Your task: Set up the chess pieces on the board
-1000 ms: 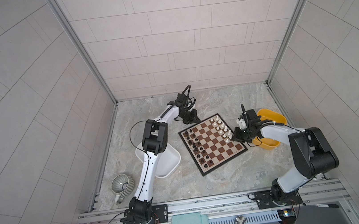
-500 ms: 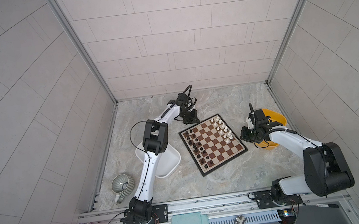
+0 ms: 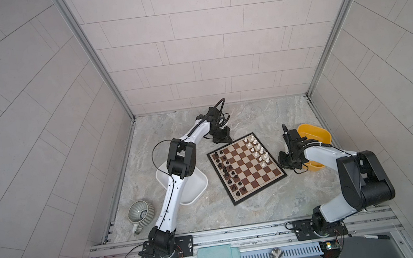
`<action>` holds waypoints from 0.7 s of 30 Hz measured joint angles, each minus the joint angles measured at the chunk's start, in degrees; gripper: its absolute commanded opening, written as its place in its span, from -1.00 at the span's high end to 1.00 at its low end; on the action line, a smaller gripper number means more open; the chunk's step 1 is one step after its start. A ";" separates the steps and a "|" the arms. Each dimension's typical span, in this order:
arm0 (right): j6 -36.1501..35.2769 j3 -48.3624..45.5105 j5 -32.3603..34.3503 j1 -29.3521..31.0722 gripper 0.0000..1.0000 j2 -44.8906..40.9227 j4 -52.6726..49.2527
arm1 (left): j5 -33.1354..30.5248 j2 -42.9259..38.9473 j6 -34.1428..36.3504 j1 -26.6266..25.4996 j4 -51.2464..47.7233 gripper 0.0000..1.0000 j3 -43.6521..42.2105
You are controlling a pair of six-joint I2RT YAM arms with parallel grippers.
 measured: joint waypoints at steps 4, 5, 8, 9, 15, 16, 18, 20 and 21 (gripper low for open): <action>0.13 -2.47 -0.13 1.07 0.77 -2.60 0.35 | 0.04 0.11 0.35 -0.66 -0.57 1.00 0.31; 0.31 -3.37 -0.31 1.49 0.77 -3.56 0.31 | 0.13 0.15 0.44 -0.72 -0.81 1.00 0.44; 1.36 -5.81 -1.09 3.50 0.76 -6.23 0.37 | 0.33 0.22 0.55 -0.85 -1.31 1.00 0.59; 1.81 -6.43 -1.40 4.31 0.76 -6.91 0.35 | 0.35 0.22 0.52 -0.87 -1.55 1.00 0.63; 1.46 -5.81 0.55 5.53 0.57 -11.37 -4.98 | 0.04 0.17 0.09 -0.90 -3.39 0.99 1.62; 0.90 -4.90 1.20 5.53 0.46 -12.52 -6.05 | -0.26 -0.11 -0.17 -0.90 -3.76 0.95 1.79; -0.81 -2.19 2.54 5.79 0.26 -15.93 -8.17 | -1.55 -1.68 -0.92 -0.90 -4.81 0.88 1.79; -2.56 0.83 3.15 6.84 0.10 -18.93 -9.44 | -3.93 -5.27 -1.53 -0.90 -5.70 0.70 1.79; -3.50 2.01 3.23 7.63 0.06 -19.82 -9.57 | -5.07 -7.45 -1.88 -0.90 -6.05 0.56 1.75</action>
